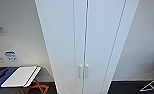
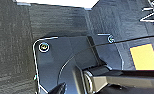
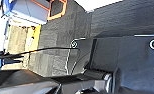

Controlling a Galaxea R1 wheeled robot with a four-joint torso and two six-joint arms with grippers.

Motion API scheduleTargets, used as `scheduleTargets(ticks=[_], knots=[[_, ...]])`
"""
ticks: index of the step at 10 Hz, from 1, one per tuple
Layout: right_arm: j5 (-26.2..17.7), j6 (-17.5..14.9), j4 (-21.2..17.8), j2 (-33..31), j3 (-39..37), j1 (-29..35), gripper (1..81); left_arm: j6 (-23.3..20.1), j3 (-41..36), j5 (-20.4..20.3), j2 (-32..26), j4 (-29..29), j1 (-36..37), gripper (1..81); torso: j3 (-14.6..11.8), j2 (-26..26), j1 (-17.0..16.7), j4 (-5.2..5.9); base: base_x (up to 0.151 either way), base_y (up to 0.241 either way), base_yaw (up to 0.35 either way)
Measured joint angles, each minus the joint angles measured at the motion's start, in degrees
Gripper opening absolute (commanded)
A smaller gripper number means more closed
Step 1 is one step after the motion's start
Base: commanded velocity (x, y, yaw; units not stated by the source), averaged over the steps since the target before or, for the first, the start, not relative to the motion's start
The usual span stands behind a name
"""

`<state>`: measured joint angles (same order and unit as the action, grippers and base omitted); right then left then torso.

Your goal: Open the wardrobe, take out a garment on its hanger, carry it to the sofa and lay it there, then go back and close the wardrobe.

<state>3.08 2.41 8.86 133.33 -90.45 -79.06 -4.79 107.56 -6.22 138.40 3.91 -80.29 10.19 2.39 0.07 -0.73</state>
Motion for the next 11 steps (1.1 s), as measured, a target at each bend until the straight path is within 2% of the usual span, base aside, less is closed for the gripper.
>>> scheduleTargets(ticks=[3, 6, 8, 11], knots=[[-0.8, 0.17, -0.02, -7.5, 10.33, 7.84, 81.1, 0.13, -10.18, 0.68, -7.56, -0.01, 5.32, 81.1, 0.02, -0.02, 0.02, 0.0, 0.0, 0.0, 0.0], [-1.88, 0.43, -0.21, -11.56, 17.1, 16.04, 81.1, 0.16, -18.18, 1.18, -14.77, -0.04, 11.43, 81.1, 0.07, -0.04, 0.04, 0.0, 0.0, 0.0, 0.0], [-4.4, 0.63, -0.74, -12.9, 19.94, 22.77, 81.1, 0.22, -22.48, 2.19, -17.51, -0.11, 16.79, 81.1, 0.09, -0.06, 0.04, 0.0, 0.0, 0.0, 0.0], [-7.74, 1.28, -2.78, -13.48, 22.78, 32.76, 81.1, 0.59, -24.98, 4.1, -19.6, -1.0, 27.06, 81.1, 0.15, -0.11, 0.09, 0.0, 0.0, 0.0, 0.0]])
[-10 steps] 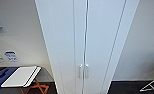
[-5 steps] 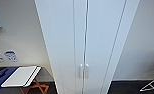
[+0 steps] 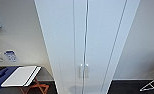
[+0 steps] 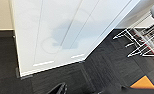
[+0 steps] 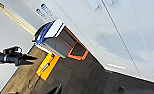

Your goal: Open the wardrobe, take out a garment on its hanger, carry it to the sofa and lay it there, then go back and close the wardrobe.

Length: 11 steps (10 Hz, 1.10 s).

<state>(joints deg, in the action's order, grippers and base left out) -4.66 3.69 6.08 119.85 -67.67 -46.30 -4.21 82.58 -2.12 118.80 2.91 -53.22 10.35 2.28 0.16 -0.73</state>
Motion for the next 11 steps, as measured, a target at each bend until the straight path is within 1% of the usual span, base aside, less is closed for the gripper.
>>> scheduleTargets(ticks=[1, 3, 4, 5, 6, 7, 8, 11], knots=[[-2.1, 0.88, -0.82, 0.22, 0.2, 4.13, 81.1, 0.02, -0.17, 2.23, -0.06, -0.72, 3.15, 81.1, 0.02, -0.02, 0.02, 0.0, 0.0, 0.0, 0.0], [-4.6, 2.58, -1.57, 2.15, -0.62, 10.01, 81.1, 0.22, -0.06, 5.84, 0.3, -2.51, 9.92, 81.1, 0.04, -0.04, 0.05, 0.0, 0.0, 0.0, 0.0], [-6.28, 3.79, -1.88, 4.72, -2.76, 13.25, 81.1, 0.33, 0.52, 7.79, 1.07, -3.49, 13.32, 81.1, 0.04, -0.06, 0.05, 0.0, 0.0, 0.0, 0.0], [-7.24, 4.62, -2.04, 6.58, -4.57, 15.06, 81.1, 0.44, 1.62, 9.51, 2.07, -4.6, 16.65, 81.1, 0.06, -0.09, 0.07, 0.0, 0.0, 0.0, 0.0], [-8.66, 5.71, -2.29, 8.98, -7.9, 17.69, 81.1, 0.51, 3.19, 11.59, 3.39, -5.66, 19.41, 81.1, 0.09, -0.11, 0.09, 0.0, 0.0, 0.0, 0.0], [-9.95, 6.67, -2.43, 10.56, -11.08, 19.04, 81.1, 0.55, 5.45, 13.6, 5.57, -6.68, 22.19, 81.1, 0.11, -0.13, 0.11, 0.0, 0.0, 0.0, 0.0], [-11.07, 7.35, -2.45, 12.37, -14.08, 20.0, 81.1, 0.66, 7.22, 14.79, 7.96, -7.57, 24.31, 81.1, 0.13, -0.13, 0.13, 0.0, 0.0, 0.0, 0.0], [-12.81, 8.27, -2.56, 18.41, -21.71, 22.82, 81.1, 0.68, 12.2, 17.19, 13.48, -10.3, 26.6, 81.1, 0.19, -0.19, 0.18, 0.0, 0.0, 0.0, 0.0]])
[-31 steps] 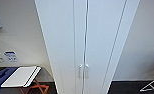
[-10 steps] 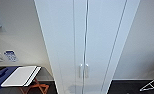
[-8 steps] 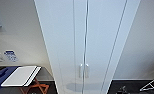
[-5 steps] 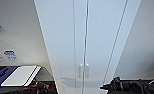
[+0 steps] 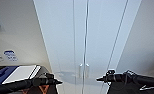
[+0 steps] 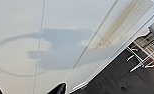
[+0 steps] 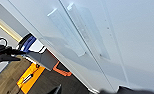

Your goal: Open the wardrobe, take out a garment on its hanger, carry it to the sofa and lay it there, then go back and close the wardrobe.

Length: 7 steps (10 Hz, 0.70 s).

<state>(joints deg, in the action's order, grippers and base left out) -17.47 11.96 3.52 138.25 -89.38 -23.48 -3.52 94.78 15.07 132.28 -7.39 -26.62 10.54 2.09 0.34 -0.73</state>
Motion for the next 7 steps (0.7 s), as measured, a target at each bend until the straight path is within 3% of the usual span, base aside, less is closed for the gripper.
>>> scheduleTargets(ticks=[7], knots=[[-1.18, 2.67, -0.35, 9.07, -12.13, 4.72, 81.1, 0.35, 11.19, 0.61, 14.69, -2.54, 3.73, 81.1, 0.07, -0.11, 0.09, 0.0, 0.0, 0.0, 0.0]])
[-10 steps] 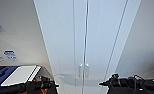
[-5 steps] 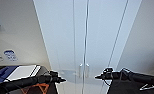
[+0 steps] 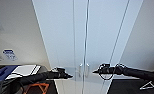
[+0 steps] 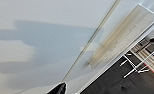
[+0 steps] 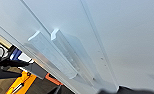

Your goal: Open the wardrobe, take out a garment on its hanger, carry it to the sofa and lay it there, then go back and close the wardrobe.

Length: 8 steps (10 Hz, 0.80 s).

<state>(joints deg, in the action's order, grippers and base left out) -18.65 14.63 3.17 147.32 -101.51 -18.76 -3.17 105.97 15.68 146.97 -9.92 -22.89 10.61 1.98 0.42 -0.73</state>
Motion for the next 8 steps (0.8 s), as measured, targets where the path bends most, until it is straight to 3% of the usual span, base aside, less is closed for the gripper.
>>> scheduleTargets(ticks=[4, 8], knots=[[3.74, 0.44, 0.16, 1.4, 0.18, 0.63, 81.1, -0.02, 4.94, -0.24, 6.12, -0.3, 0.71, 81.1, 0.04, -0.02, 0.02, 0.0, 0.0, 0.0, 0.0], [3.89, 0.44, 0.29, 5.62, -2.23, 0.18, 81.1, -0.02, 11.23, -0.13, 10.95, -0.33, 0.73, 81.1, 0.04, -0.05, 0.05, 0.0, 0.0, 0.0, 0.0]])
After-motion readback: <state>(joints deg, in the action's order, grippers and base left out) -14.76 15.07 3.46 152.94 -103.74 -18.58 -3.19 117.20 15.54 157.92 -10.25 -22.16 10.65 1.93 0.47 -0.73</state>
